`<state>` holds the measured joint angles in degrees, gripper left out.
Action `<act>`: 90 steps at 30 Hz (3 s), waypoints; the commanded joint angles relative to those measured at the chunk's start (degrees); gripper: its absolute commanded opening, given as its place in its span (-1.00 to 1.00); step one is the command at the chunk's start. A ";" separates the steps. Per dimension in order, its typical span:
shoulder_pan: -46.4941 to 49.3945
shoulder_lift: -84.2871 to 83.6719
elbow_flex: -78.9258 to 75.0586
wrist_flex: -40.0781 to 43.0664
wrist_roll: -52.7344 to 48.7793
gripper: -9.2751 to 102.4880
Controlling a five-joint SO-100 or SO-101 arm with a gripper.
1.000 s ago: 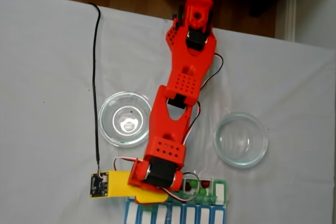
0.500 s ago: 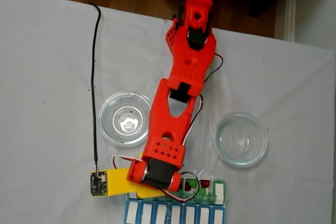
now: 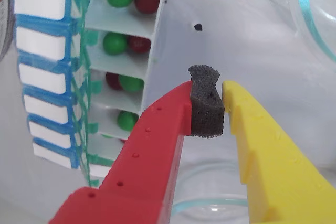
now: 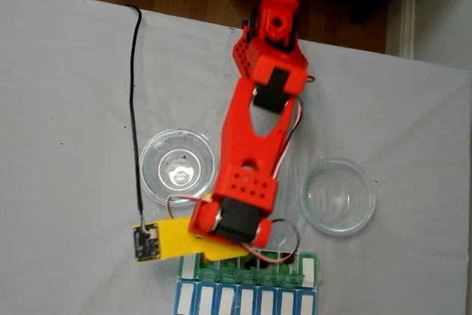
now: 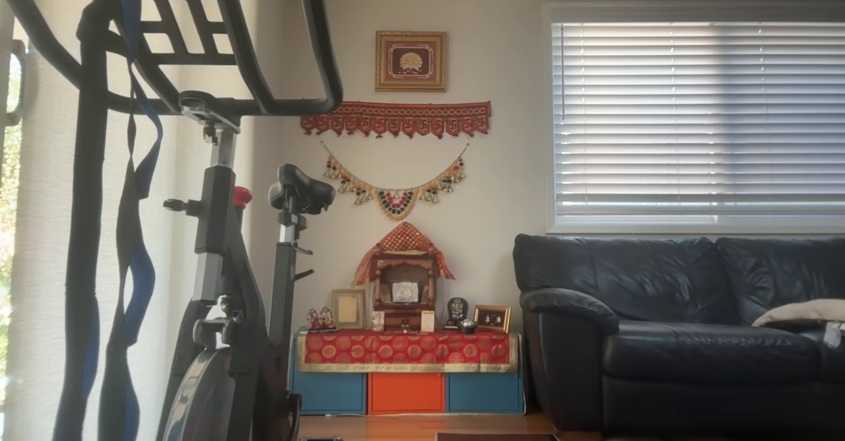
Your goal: Sort medicines into box.
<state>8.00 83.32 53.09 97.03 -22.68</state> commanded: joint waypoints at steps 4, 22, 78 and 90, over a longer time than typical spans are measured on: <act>-5.80 22.24 15.64 -16.08 5.80 -0.81; -16.17 27.33 25.75 -32.61 23.64 -0.82; -17.84 16.79 43.51 -49.75 22.32 -0.81; -17.75 9.32 37.27 -40.17 21.01 -0.81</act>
<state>-9.32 91.32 92.55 56.16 -1.14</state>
